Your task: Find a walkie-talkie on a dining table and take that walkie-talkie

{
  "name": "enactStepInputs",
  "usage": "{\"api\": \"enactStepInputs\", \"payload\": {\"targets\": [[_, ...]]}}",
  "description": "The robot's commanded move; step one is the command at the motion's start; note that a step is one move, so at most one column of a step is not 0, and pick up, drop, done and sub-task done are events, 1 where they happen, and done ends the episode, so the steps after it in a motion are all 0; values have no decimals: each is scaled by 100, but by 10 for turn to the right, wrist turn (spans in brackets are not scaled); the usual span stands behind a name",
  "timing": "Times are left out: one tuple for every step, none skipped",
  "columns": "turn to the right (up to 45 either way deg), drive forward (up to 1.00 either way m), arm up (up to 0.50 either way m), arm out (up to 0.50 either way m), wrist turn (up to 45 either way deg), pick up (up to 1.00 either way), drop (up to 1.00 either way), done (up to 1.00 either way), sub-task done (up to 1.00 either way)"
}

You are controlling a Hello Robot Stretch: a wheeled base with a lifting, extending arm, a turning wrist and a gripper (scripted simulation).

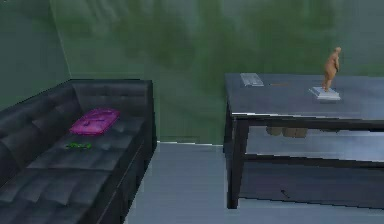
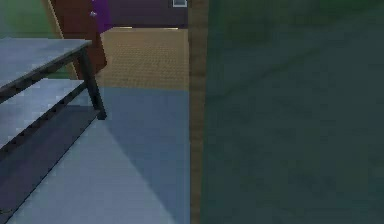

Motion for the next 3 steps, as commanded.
{"api": "enactStepInputs", "payload": {"targets": [[-60, 0, 0, 0, 0, 0, 0, 0, 0], [0, 50, 0, 0, 0, 0, 0, 0, 0], [450, 0, 0, 0, 0, 0, 0, 0, 0]]}}
